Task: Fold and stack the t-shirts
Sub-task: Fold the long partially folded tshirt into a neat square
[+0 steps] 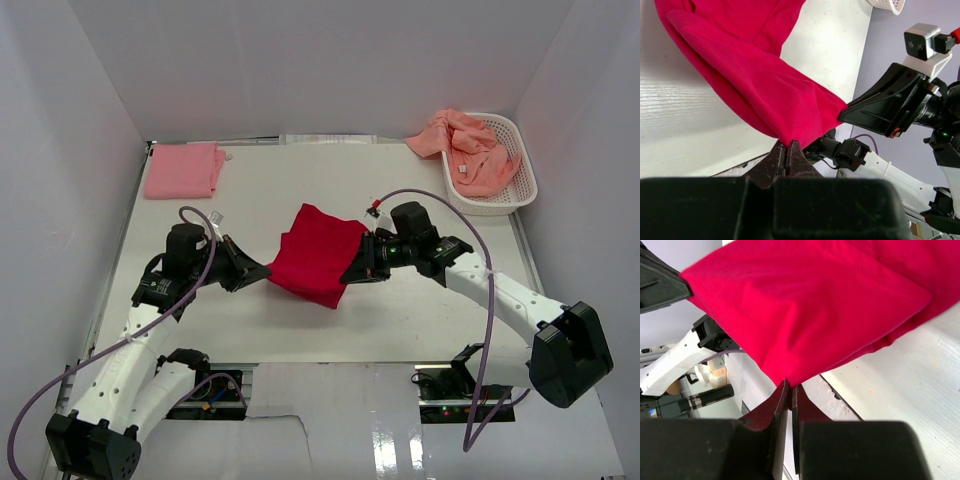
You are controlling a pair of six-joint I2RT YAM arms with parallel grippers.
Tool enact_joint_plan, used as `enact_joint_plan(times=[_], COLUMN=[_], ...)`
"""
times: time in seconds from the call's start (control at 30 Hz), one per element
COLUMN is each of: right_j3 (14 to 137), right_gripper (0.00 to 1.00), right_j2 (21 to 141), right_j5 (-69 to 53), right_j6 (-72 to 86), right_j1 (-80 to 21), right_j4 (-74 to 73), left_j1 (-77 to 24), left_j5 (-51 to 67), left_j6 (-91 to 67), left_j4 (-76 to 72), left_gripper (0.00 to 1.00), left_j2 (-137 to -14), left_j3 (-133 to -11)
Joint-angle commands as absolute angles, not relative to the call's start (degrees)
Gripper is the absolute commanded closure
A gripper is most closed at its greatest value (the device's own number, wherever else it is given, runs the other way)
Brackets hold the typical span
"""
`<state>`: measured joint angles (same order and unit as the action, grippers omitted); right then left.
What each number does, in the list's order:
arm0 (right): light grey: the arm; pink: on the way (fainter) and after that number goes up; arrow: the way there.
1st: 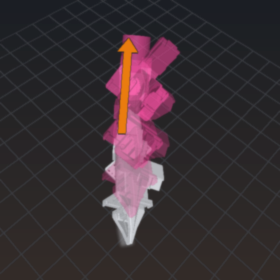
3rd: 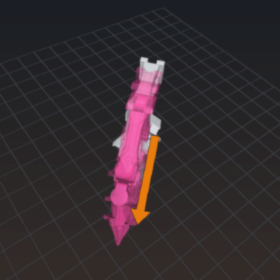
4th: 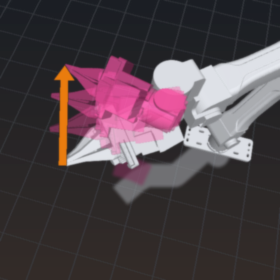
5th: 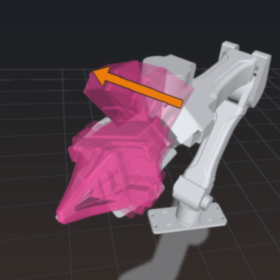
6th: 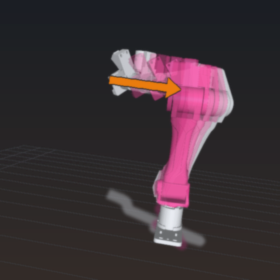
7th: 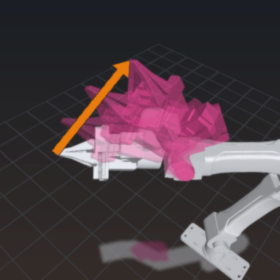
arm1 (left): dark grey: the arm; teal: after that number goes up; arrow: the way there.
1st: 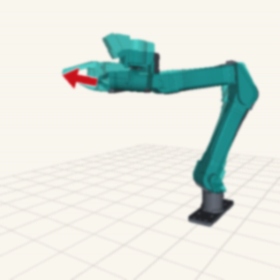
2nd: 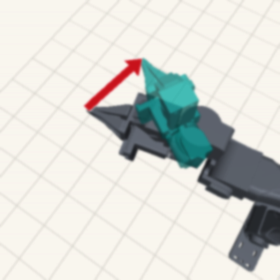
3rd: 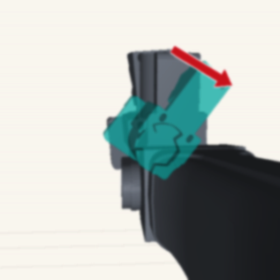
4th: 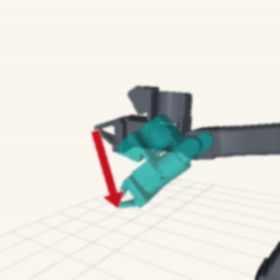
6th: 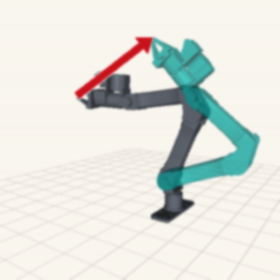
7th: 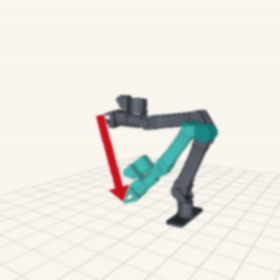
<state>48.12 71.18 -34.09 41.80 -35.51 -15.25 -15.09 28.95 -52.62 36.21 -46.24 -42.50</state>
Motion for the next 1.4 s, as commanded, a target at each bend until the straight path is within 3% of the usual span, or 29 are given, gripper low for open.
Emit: enact_joint_plan(times=[0.0,1.37], right_j3=[51.8,67.4], right_gripper=[0.92,0.92], right_j2=[71.6,85.8], right_j5=[-35.5,-41.4], right_j6=[40.5,34.2], right_j1=[-34.6,-29.0], right_j4=[-14.5,-17.5], left_j1=[-14.7,-15.6], left_j5=[29.1,33.7], left_j6=[-53.2,-58.5], left_j4=[37.6,43.7], left_gripper=[1.00,1.00], left_j2=[-44.7,-34.6], left_j3=[-42.6,-39.9])
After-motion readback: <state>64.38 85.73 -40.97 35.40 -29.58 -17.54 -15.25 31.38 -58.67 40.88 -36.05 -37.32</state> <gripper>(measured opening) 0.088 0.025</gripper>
